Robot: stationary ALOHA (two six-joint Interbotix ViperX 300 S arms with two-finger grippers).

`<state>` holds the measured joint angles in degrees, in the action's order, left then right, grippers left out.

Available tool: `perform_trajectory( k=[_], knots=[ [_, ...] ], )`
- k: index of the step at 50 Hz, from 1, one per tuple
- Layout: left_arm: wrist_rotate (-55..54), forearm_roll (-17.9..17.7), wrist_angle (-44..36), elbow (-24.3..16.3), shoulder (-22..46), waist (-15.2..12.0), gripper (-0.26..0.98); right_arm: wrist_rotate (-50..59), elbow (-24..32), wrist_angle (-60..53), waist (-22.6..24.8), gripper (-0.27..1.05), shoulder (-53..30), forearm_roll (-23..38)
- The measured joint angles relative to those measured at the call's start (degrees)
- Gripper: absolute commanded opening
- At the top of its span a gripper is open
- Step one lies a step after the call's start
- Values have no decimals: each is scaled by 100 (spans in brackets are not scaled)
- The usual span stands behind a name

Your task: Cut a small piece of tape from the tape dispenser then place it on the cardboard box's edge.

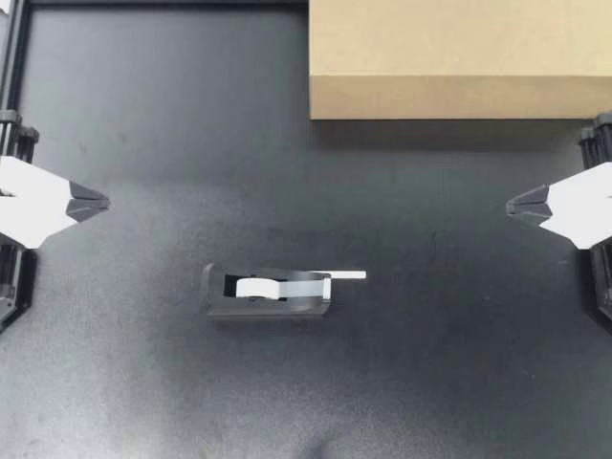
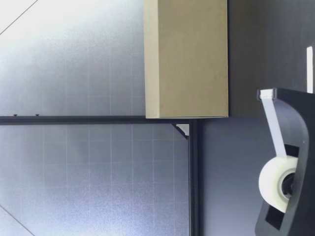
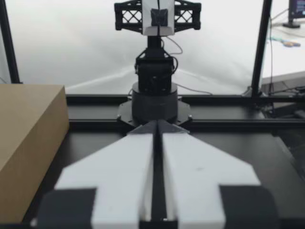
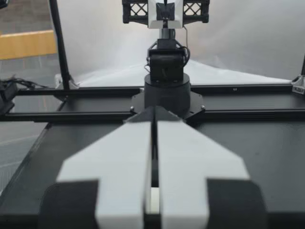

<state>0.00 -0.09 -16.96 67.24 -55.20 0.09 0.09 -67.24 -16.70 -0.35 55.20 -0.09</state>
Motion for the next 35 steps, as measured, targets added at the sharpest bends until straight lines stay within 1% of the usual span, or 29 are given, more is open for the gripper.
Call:
perform_trajectory(
  k=[4, 10, 16, 22, 27, 35],
  knots=[
    [9, -9, -9, 0, 9, 18, -11, -18, 0, -18, 0, -13, -9, 0],
    [18, 0, -62, 9, 9, 62, -11, 0, 26, -158, -9, -13, -123, 0],
    [9, 0, -149, 44, 44, 62, -11, 9, 325, -220, -18, -13, -642, -9],
    [18, 0, -264, 62, 123, 62, -11, 149, 844, -62, -176, -13, -1494, -167],
    [18, 0, -334, 53, 202, 62, -11, 308, 1406, 352, -272, -13, -2320, -264],
    [18, 0, -352, 62, 299, 62, -11, 501, 2364, 1573, -281, -13, -3419, -281]
  ],
)
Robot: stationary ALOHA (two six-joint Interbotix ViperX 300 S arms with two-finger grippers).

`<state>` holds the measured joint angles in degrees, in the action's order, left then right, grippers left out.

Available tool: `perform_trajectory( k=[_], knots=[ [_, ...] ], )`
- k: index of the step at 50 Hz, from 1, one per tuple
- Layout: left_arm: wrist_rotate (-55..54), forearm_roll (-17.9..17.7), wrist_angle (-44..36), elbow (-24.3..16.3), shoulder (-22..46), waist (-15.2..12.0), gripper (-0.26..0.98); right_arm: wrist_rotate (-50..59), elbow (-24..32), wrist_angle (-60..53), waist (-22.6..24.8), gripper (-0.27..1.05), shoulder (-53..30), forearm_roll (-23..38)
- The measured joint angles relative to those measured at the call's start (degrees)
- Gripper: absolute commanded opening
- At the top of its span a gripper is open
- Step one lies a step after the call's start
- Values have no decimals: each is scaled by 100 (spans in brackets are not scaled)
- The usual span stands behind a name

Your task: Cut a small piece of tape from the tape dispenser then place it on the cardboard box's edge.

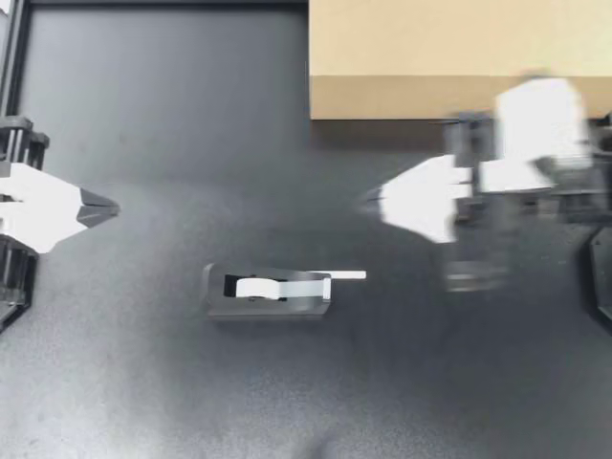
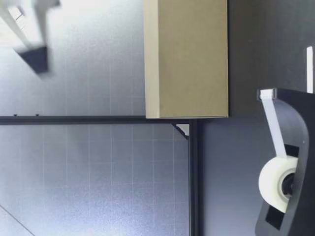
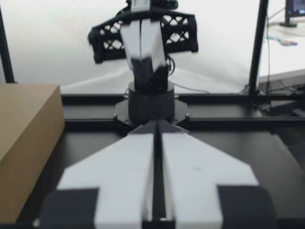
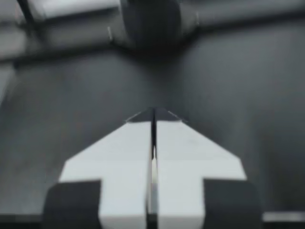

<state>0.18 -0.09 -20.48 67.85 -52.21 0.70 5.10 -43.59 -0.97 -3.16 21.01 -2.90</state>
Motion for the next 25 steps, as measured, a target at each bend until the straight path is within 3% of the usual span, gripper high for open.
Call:
perform_trajectory(
  k=[12, 25],
  knots=[
    [0, 0, 0, 88, 26, 9, -11, -53, 1415, 2224, 9, -13, -1477, 0],
    [0, 0, 0, 176, 44, 9, -11, -712, 2426, 3709, 97, -13, -2558, -185]
  ],
)
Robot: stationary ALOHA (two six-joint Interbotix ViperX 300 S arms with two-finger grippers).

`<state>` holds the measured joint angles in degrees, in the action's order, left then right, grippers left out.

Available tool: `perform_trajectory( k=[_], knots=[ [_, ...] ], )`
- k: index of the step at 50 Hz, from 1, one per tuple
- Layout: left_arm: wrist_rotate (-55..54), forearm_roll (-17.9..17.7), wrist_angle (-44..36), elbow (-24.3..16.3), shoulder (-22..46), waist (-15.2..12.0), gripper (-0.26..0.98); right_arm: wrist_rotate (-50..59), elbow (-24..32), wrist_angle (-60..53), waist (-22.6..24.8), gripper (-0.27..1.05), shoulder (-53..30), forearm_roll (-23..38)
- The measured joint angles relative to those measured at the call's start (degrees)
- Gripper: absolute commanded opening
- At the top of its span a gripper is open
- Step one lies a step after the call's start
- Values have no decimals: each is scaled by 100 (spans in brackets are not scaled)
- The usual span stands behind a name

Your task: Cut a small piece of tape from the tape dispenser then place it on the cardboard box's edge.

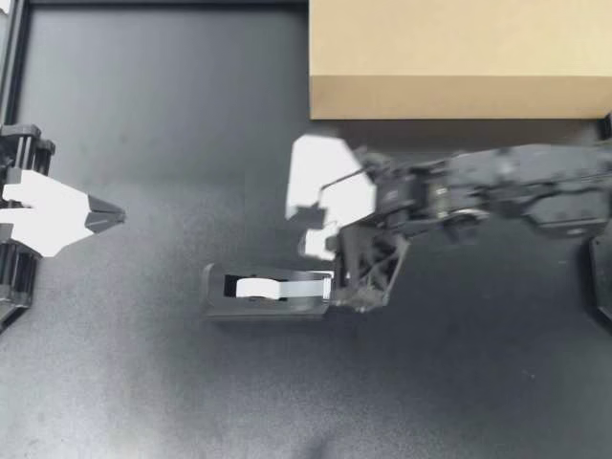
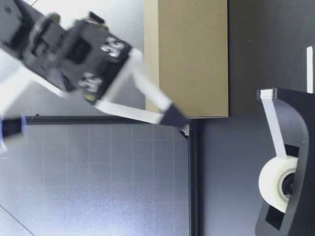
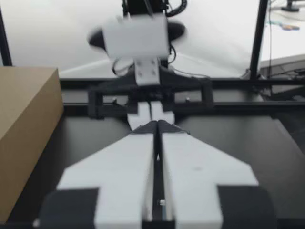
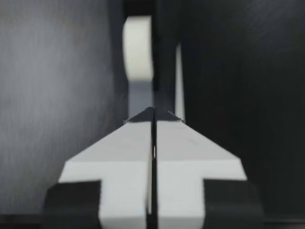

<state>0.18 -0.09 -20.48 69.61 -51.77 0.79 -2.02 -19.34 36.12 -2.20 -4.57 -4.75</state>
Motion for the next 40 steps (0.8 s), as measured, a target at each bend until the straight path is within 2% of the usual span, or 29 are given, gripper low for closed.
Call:
perform_trajectory(
  k=[7, 11, 18, 24, 33, 40],
  knots=[
    [0, 0, 0, 26, 0, 0, -11, -914, 457, 721, 0, -13, -466, -712],
    [0, 0, -9, 44, 0, 0, -11, -1556, 703, 1090, -105, -13, -633, -1380],
    [-35, -9, -9, 70, 9, -9, -11, -2320, 958, 1696, -589, -12, -853, -2602],
    [-35, 0, -18, 105, 18, 0, -11, -2637, 1081, 2180, -1063, -9, -1099, -3393],
    [-26, 0, -35, 123, 44, 0, -11, -2646, 1248, 2610, -1529, 2, -1380, -3691],
    [-26, 0, -35, 149, 62, 0, -11, -2646, 1397, 2856, -1600, 23, -1608, -3691]
  ],
)
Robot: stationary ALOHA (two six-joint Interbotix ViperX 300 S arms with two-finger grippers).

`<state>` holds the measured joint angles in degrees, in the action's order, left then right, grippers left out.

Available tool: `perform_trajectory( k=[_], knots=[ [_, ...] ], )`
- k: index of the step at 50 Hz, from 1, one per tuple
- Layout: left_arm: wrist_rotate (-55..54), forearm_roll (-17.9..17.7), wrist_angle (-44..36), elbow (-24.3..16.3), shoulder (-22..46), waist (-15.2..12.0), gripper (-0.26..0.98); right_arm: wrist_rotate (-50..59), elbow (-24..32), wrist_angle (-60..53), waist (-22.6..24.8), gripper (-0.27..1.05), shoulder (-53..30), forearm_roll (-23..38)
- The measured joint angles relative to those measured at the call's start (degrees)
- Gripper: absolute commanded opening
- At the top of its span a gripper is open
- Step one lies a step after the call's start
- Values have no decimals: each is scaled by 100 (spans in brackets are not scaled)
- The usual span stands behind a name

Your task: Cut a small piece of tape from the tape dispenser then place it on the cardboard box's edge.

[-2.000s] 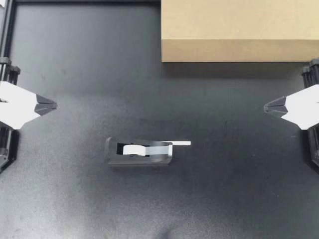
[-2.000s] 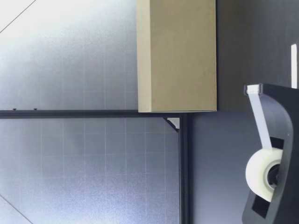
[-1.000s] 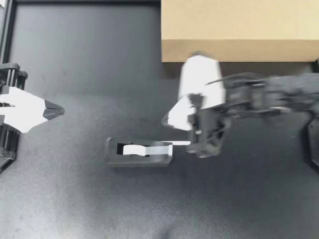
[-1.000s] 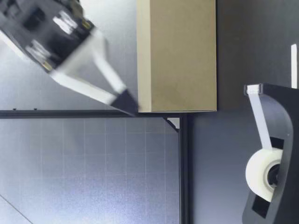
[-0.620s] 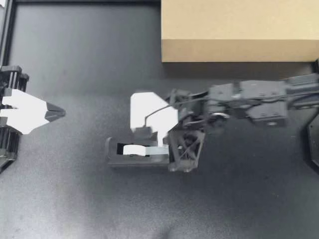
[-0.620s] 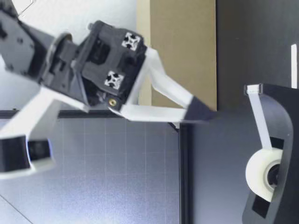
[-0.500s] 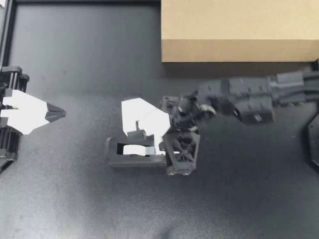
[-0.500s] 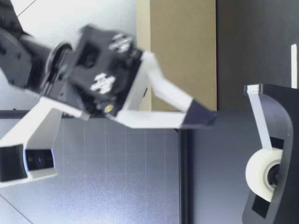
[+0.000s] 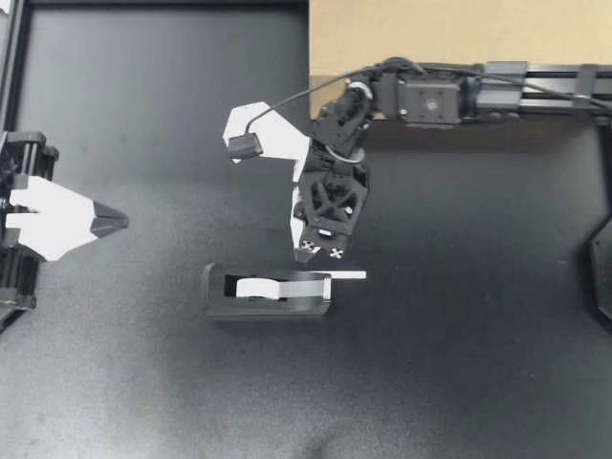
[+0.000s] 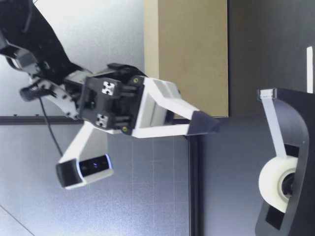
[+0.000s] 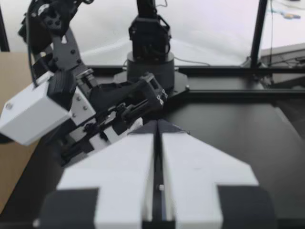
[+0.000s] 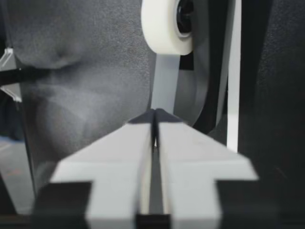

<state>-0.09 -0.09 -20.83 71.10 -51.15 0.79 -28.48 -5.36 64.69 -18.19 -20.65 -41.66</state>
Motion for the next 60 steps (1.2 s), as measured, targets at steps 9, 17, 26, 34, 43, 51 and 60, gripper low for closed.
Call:
perform_trajectory(
  k=[9, 17, 26, 34, 43, 51, 60],
  knots=[
    [9, 0, 0, 9, 35, 0, -11, 9, 114, 97, 0, 46, -229, 0],
    [18, 0, 0, 18, 79, 0, -11, -9, 132, 220, 0, 45, -404, -62],
    [18, 0, 0, 26, 141, -9, -11, -9, 158, 325, 0, 45, -589, -185],
    [9, 0, 0, 26, 158, 0, -11, -18, 211, 352, 0, 45, -686, -281],
    [18, 0, 0, 26, 158, 0, -11, -9, 211, 369, 0, 44, -756, -352],
    [18, 0, 0, 26, 158, 0, -11, -18, 211, 404, 88, 44, -773, -387],
    [18, 0, 0, 26, 158, 0, -11, -18, 220, 431, 167, 40, -844, -396]
  ],
)
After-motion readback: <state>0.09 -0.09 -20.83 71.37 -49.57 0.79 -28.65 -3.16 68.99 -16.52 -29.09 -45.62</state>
